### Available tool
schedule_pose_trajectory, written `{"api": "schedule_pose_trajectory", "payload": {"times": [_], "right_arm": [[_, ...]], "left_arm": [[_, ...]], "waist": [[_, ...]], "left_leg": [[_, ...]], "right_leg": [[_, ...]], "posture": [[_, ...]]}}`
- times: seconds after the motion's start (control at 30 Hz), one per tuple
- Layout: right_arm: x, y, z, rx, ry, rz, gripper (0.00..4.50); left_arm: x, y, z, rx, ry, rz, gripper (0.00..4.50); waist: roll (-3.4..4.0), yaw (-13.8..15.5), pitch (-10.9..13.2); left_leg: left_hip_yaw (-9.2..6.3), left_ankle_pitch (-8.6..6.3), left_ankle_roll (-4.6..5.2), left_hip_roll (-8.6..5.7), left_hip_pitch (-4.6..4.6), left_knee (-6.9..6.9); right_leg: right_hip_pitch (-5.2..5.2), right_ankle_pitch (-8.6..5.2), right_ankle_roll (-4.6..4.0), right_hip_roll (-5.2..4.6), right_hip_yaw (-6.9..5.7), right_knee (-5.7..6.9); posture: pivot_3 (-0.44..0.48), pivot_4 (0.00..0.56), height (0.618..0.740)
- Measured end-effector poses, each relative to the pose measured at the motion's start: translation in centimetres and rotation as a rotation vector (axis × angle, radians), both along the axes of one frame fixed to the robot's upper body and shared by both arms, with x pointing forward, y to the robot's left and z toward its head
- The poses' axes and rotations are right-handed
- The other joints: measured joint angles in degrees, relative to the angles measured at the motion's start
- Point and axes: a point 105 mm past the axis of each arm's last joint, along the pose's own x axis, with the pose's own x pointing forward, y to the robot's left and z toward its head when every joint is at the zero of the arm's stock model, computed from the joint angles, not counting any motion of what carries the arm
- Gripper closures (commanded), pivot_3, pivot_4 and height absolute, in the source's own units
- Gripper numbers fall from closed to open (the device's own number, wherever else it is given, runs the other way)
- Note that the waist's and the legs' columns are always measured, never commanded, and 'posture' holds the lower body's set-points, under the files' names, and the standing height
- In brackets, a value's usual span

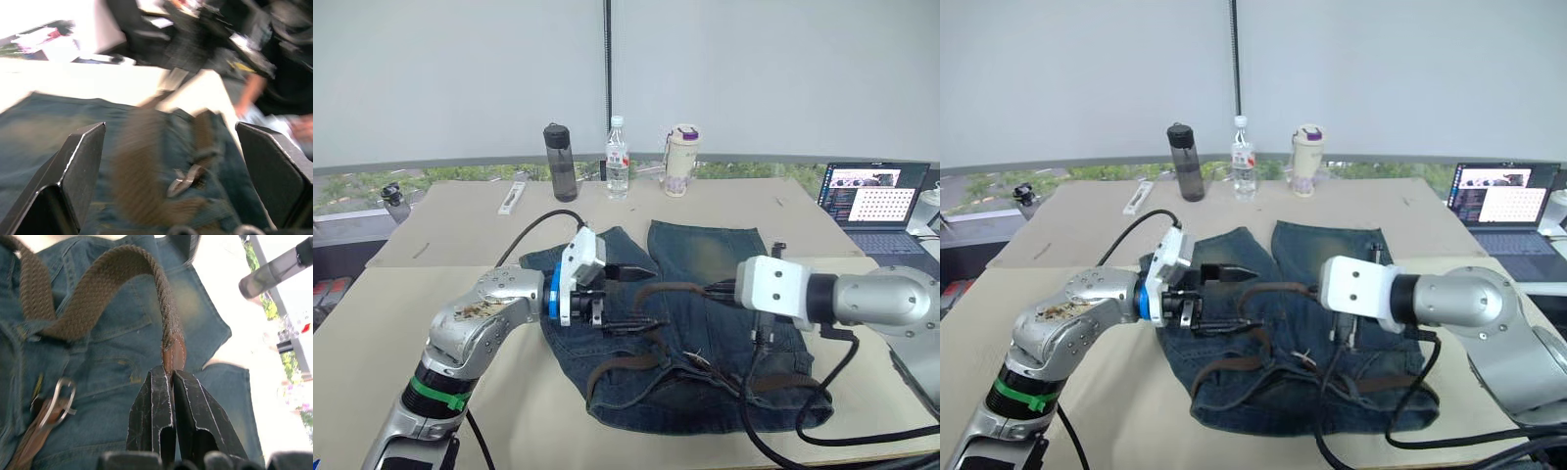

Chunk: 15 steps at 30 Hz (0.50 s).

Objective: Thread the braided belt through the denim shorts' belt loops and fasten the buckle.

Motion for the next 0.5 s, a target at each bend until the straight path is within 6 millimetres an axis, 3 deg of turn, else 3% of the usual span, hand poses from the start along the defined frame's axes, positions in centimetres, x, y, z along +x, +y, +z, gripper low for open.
{"api": "schedule_pose_trajectory", "payload": {"times": [0.3,0.5], "right_arm": [[-0.6,1.9,-0.4,-0.005,0.049,0.066,4.48],[-0.8,2.6,-0.4,-0.004,0.06,0.08,4.5]], "left_arm": [[1.7,-0.5,-0.8,0.112,-0.12,0.059,0.0],[2.3,-1.0,-2.0,0.177,-0.152,0.06,1.8]], "waist": [[-0.01,0.4,0.0],[-0.01,0.4,0.0]], "left_leg": [[0.0,0.0,0.0,0.0,-0.05,0.06],[-0.01,0.0,0.01,0.0,-0.06,0.06]], "right_leg": [[0.0,0.0,0.0,0.0,0.0,0.01],[-0.02,0.0,0.0,0.0,0.0,0.02]], "posture": [[0.0,0.15,0.74],[0.0,0.15,0.74]]}}
